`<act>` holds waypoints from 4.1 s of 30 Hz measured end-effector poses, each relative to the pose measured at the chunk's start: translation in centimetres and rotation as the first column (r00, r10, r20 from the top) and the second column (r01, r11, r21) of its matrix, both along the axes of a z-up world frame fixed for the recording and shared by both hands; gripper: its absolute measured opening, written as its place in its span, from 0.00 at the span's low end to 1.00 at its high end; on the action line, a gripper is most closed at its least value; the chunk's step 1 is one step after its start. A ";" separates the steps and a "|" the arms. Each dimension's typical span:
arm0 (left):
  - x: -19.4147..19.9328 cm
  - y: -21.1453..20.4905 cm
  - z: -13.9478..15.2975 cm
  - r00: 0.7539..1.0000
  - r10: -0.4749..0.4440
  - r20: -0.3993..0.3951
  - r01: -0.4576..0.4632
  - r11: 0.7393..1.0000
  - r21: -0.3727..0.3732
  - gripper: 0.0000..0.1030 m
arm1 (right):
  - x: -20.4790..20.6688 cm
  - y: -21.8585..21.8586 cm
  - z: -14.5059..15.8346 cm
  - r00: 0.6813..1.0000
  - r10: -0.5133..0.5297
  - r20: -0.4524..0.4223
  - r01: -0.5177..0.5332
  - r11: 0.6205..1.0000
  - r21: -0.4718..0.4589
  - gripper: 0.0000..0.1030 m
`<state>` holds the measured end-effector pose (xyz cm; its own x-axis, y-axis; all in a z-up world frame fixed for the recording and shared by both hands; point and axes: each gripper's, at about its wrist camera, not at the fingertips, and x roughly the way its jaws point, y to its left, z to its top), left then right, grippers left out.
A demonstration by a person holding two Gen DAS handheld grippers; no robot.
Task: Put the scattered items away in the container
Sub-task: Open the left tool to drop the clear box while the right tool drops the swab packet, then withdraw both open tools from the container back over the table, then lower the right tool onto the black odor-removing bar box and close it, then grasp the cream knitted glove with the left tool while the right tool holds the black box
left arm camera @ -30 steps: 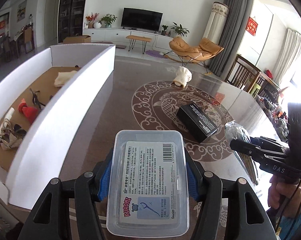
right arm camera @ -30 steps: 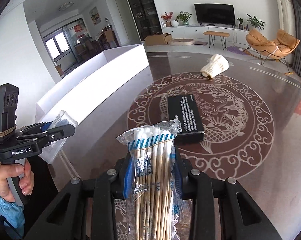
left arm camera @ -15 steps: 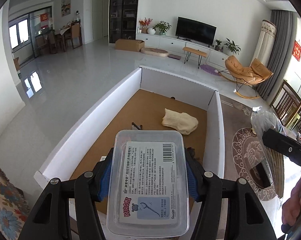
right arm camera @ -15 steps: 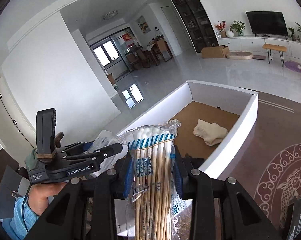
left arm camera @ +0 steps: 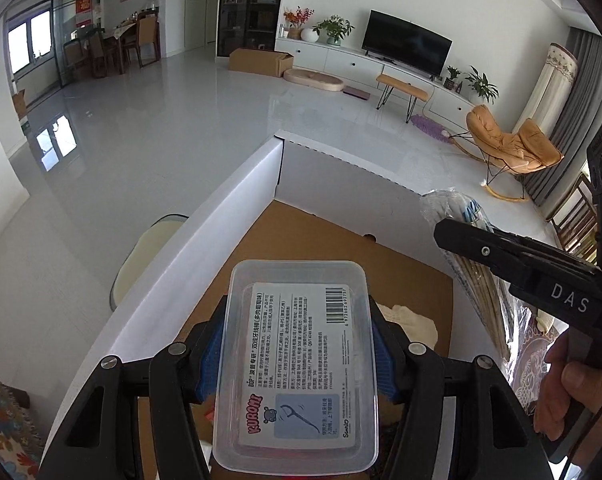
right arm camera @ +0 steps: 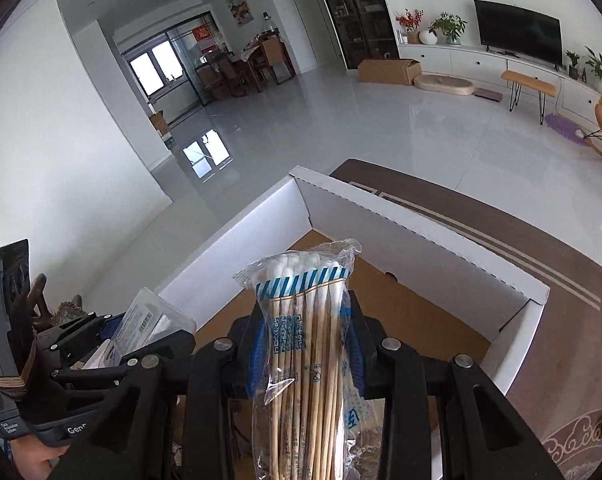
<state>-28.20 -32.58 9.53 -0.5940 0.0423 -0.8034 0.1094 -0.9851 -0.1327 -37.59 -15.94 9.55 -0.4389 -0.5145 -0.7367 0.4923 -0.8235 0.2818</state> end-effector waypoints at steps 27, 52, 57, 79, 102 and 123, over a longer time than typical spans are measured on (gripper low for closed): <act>17.1 15.5 5.8 0.952 -0.290 -0.092 0.292 0.956 0.004 0.83 | 21.7 21.1 0.6 0.990 -0.053 -0.127 0.051 0.999 -0.017 0.77; 24.1 31.8 -12.1 0.957 -0.289 0.024 0.290 0.948 -0.131 1.00 | 41.2 40.4 -12.6 0.945 -0.312 -0.096 0.327 0.902 0.282 0.82; 24.0 31.8 -12.1 0.957 -0.288 0.024 0.289 0.948 -0.131 1.00 | 41.1 40.2 -12.8 0.934 -0.342 -0.099 0.356 0.892 0.279 0.90; 23.8 31.9 -12.4 0.958 -0.287 0.023 0.288 0.949 -0.131 1.00 | 26.9 34.9 -13.3 0.988 -0.138 -0.076 0.154 0.945 0.288 0.99; 21.7 34.5 -12.3 0.922 -0.380 0.073 0.386 0.914 -0.124 1.00 | 31.1 46.9 -13.0 0.906 -0.408 -0.116 0.424 0.870 0.250 0.58; -7.2 51.5 -12.0 0.832 -0.546 0.103 0.555 0.823 -0.121 1.00 | 31.5 46.8 -12.8 0.904 -0.410 -0.123 0.428 0.864 0.264 0.58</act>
<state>-35.37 18.92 -2.43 -0.4552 0.2319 -0.8597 -0.4533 -0.8913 -0.0004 -6.10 30.88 -3.27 -0.6154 -0.0498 -0.7867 0.0914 -0.9958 -0.0085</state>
